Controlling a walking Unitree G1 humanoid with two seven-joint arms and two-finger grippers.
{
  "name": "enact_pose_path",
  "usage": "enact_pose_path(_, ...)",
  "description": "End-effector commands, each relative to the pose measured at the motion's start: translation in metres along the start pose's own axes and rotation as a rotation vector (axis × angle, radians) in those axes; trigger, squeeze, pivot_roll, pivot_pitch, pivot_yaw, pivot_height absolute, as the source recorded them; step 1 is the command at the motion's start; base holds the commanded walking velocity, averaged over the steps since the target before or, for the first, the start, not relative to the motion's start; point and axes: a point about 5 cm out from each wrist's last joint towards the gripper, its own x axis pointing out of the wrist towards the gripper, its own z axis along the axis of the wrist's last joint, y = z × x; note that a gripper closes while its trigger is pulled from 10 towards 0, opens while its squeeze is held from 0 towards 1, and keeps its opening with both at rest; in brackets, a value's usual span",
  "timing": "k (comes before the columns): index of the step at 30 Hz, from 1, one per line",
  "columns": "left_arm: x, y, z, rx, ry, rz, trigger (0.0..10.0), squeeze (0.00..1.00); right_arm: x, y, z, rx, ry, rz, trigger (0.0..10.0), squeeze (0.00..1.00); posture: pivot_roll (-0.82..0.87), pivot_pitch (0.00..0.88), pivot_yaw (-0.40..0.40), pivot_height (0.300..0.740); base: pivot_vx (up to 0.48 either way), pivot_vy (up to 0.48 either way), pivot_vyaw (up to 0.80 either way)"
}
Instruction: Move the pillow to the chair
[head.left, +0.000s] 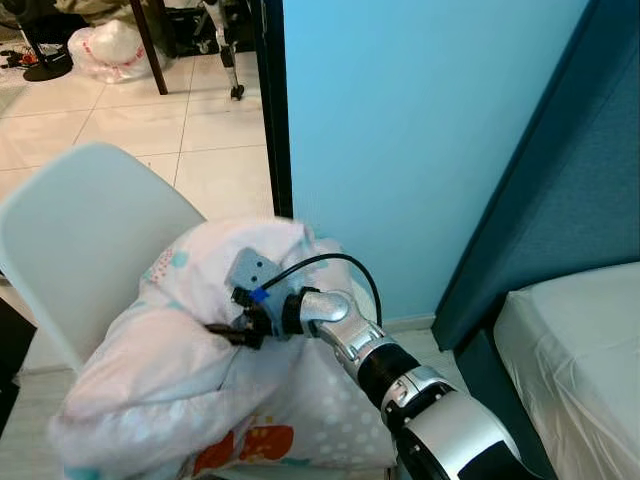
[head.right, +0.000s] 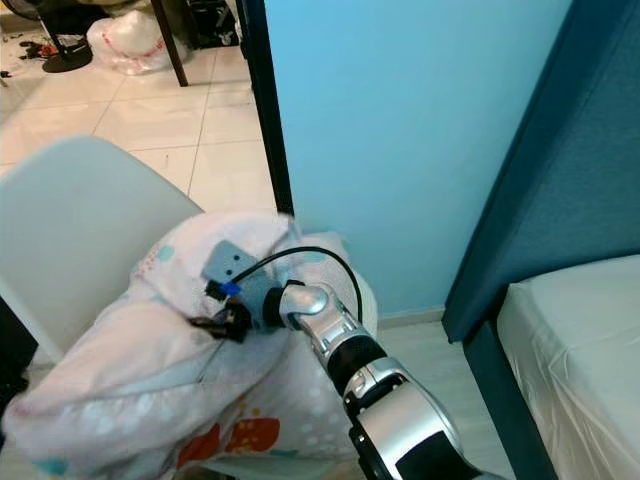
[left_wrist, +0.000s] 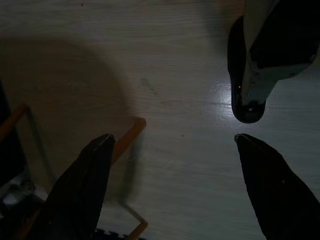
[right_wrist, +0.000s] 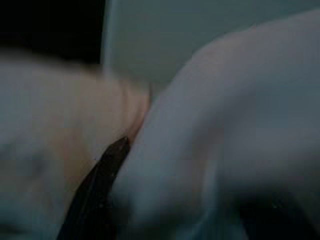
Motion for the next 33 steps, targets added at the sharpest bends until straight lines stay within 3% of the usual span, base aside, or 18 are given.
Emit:
enact_pose_path(1, 0.000, -0.005, -0.001, 0.008, 0.004, -0.019, 10.0, 0.00, 0.054, 0.052, 0.008, 0.265, -0.264, 0.170, 10.0, 0.00, 0.05, 0.107, -0.030, 0.556, 0.000, 0.000, 0.00)
enact_pose_path(4, 0.000, -0.006, -0.001, 0.008, 0.005, -0.021, 10.0, 0.00, 0.050, 0.044, 0.019, 0.290, -0.345, 0.134, 10.0, 0.00, 0.05, 0.107, -0.030, 0.556, 0.000, 0.000, 0.00)
enact_pose_path(6, 0.000, -0.008, -0.001, 0.009, 0.005, -0.027, 10.0, 0.00, 0.033, 0.024, 0.045, 0.451, -0.578, 0.115, 10.0, 0.00, 0.04, 0.102, -0.031, 0.556, 0.000, 0.000, 0.00)
enact_pose_path(7, 0.000, -0.008, -0.001, 0.009, 0.005, -0.027, 10.0, 0.00, 0.033, 0.024, 0.045, 0.451, -0.578, 0.115, 10.0, 0.00, 0.04, 0.102, -0.031, 0.556, 0.000, 0.000, 0.00)
enact_pose_path(8, 0.000, -0.009, -0.001, 0.010, 0.005, -0.030, 10.0, 0.00, 0.022, 0.015, 0.056, 0.516, -0.681, 0.110, 10.0, 0.00, 0.04, 0.101, -0.032, 0.556, 0.000, 0.000, 0.00)
enact_pose_path(14, 0.000, -0.010, 0.002, 0.010, 0.000, -0.031, 10.0, 0.00, 0.007, -0.005, 0.053, 0.542, -0.682, -0.023, 10.0, 0.05, 0.03, 0.096, -0.037, 0.556, 0.000, 0.000, 0.00)
enact_pose_path(15, 0.000, -0.011, 0.002, 0.010, 0.000, -0.032, 10.0, 0.00, 0.001, -0.010, 0.053, 0.566, -0.701, -0.043, 10.0, 1.00, 0.03, 0.095, -0.039, 0.556, 0.000, 0.000, 0.00)
enact_pose_path(19, 0.000, -0.011, 0.002, 0.009, -0.002, -0.034, 10.0, 0.00, -0.017, -0.024, 0.054, 0.585, -0.744, -0.124, 10.0, 1.00, 0.04, 0.094, -0.044, 0.556, 0.000, 0.000, 0.00)
enact_pose_path(20, 0.000, -0.012, 0.002, 0.007, -0.001, -0.035, 10.0, 0.00, -0.026, -0.030, 0.051, 0.554, -0.712, -0.220, 10.0, 1.00, 0.04, 0.093, -0.048, 0.556, 0.000, 0.000, 0.00)
enact_pose_path(22, 0.000, -0.012, 0.001, 0.006, 0.000, -0.036, 10.0, 0.00, -0.030, -0.033, 0.050, 0.548, -0.700, -0.262, 10.0, 1.00, 0.04, 0.093, -0.048, 0.556, 0.000, 0.000, 0.00)
enact_pose_path(23, 0.000, -0.012, 0.001, 0.006, 0.000, -0.036, 10.0, 0.00, -0.035, -0.040, 0.044, 0.513, -0.634, -0.375, 10.0, 1.00, 0.04, 0.093, -0.049, 0.556, 0.000, 0.000, 0.00)
enact_pose_path(24, 0.000, -0.012, 0.000, 0.004, 0.002, -0.036, 10.0, 0.00, -0.044, -0.050, 0.034, 0.417, -0.468, -0.582, 10.0, 1.00, 0.03, 0.097, -0.049, 0.556, 0.000, 0.000, 0.00)
enact_pose_path(26, 0.000, -0.012, -0.001, 0.004, 0.004, -0.036, 10.0, 0.00, -0.053, -0.058, 0.024, 0.319, -0.302, -0.736, 10.0, 1.00, 0.03, 0.101, -0.046, 0.556, 0.000, 0.000, 0.00)
enact_pose_path(27, 0.000, -0.012, -0.001, 0.006, 0.007, -0.037, 10.0, 0.00, -0.062, -0.062, 0.015, 0.294, -0.209, -0.826, 10.0, 0.62, 0.02, 0.102, -0.043, 0.556, 0.000, 0.000, 0.00)
enact_pose_path(28, -0.001, -0.012, -0.002, 0.007, 0.008, -0.037, 10.0, 0.00, -0.067, -0.065, 0.011, 0.287, -0.158, -0.877, 10.0, 0.13, 0.02, 0.102, -0.043, 0.556, 0.000, 0.000, 0.00)
enact_pose_path(29, -0.001, -0.012, -0.002, 0.009, 0.010, -0.038, 10.0, 0.00, -0.072, -0.066, 0.004, 0.267, -0.080, -0.908, 10.0, 0.00, 0.02, 0.105, -0.044, 0.556, 0.000, 0.000, 0.00)
enact_pose_path(31, -0.001, -0.011, -0.004, 0.012, 0.013, -0.039, 10.0, 0.00, -0.088, -0.069, -0.005, 0.248, 0.062, -0.967, 10.0, 0.00, 0.01, 0.107, -0.041, 0.556, 0.000, 0.000, 0.00)
enact_pose_path(33, -0.001, -0.011, -0.004, 0.012, 0.013, -0.039, 10.0, 0.00, -0.088, -0.069, -0.005, 0.248, 0.062, -0.967, 10.0, 0.00, 0.01, 0.107, -0.041, 0.556, 0.000, 0.000, 0.00)
